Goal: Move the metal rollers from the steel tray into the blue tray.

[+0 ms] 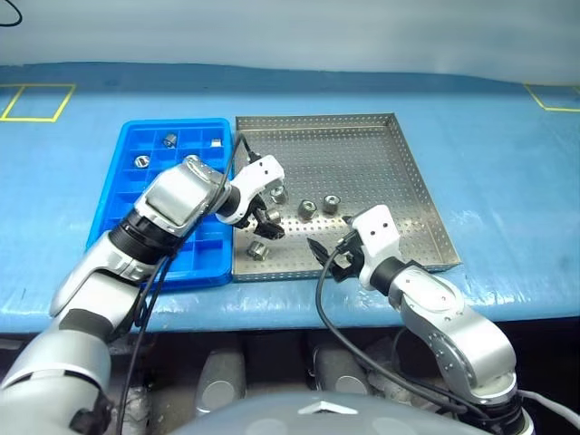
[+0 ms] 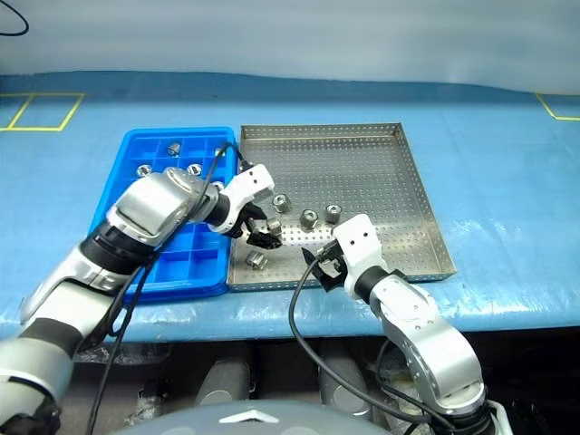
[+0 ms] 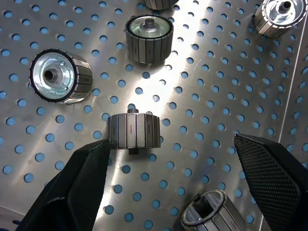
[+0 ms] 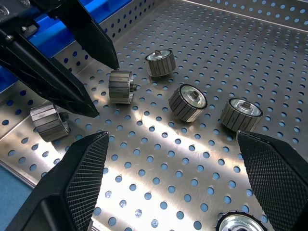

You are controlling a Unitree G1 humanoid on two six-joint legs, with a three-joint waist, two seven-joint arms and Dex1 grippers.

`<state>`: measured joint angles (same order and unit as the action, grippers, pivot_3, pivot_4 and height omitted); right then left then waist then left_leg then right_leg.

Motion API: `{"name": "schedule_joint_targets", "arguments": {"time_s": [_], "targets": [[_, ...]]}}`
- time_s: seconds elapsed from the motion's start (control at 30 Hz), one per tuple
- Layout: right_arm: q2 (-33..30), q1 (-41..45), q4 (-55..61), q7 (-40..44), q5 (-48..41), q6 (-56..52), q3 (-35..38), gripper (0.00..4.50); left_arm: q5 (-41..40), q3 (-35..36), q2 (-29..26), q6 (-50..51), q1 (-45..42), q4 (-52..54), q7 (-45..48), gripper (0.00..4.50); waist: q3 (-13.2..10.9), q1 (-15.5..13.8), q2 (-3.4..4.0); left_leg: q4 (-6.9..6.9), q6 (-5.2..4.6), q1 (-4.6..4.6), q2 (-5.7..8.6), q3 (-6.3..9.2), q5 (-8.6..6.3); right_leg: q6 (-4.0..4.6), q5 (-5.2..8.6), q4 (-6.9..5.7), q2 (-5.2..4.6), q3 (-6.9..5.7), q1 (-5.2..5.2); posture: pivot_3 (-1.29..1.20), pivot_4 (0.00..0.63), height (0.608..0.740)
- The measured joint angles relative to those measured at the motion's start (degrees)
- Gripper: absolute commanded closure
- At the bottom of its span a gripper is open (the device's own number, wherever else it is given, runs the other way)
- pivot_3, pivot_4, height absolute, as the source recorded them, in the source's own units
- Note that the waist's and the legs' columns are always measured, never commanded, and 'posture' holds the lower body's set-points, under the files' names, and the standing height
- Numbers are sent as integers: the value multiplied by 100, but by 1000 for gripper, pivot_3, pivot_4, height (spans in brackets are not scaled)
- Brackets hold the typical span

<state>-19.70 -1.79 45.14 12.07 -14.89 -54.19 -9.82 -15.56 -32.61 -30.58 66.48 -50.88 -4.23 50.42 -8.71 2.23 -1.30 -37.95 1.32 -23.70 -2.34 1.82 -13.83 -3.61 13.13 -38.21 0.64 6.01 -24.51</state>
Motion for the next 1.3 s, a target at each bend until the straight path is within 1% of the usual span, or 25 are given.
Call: {"name": "schedule_joint_targets", "arguments": {"time_s": [0.23, 0.67, 0.77, 0.97, 1.0, 1.2, 1.27, 1.3], "targets": [[33, -116, 25, -66, 20, 0, 12, 0, 294, -161, 164, -292, -121, -369, 84, 39, 0, 9, 0, -1, 0, 0, 1, -1, 0, 0, 0, 1, -1, 1, 1, -31, 150, 740], [46, -180, 28, -89, 28, 26, 22, 0, 666, -144, 530, -674, -143, -934, -78, 39, 0, 41, 0, -1, 0, -1, 1, 0, 0, -2, -1, 1, -1, 1, 0, -32, 150, 740], [46, -185, 28, -90, 28, 32, 25, 0, 756, -143, 589, -739, -143, -1021, -135, 565, 0, 44, 0, -1, 0, -1, 1, 0, 0, -2, -1, 1, -1, 1, 1, -32, 150, 740], [45, -197, 28, -90, 29, 33, 43, 0, 834, -141, 646, -843, -133, -1182, -168, 2604, 0, 67, 0, -1, 0, -2, 2, 0, 0, -3, -2, 1, -1, 1, 1, -34, 150, 740], [44, -199, 28, -90, 29, 33, 49, 0, 836, -133, 646, -843, -128, -1182, -166, 2808, 0, 72, 0, -1, 0, -1, 2, 0, 0, -3, -2, 1, -1, 1, 1, -34, 150, 740], [41, -199, 28, -89, 30, 33, 65, 0, 790, 99, 596, -759, -6, -1104, -162, 2801, 0, 108, 0, -1, 0, -1, 1, 0, 0, -3, -2, 0, -1, 1, 1, -26, 150, 740], [41, -200, 29, -88, 30, 33, 65, 0, 657, 365, 563, -547, 73, -882, -167, 2801, -1, 122, 0, -1, 0, -4, 1, 1, 0, -4, -2, 0, -1, 1, -1, -20, 150, 740], [39, -198, 29, -85, 29, 33, 64, 0, 523, 607, 563, -390, 89, -673, -168, 2801, -1, 121, 0, -1, 0, -6, 1, 1, 0, -4, -2, 0, -1, 1, -2, -20, 150, 740]]}}
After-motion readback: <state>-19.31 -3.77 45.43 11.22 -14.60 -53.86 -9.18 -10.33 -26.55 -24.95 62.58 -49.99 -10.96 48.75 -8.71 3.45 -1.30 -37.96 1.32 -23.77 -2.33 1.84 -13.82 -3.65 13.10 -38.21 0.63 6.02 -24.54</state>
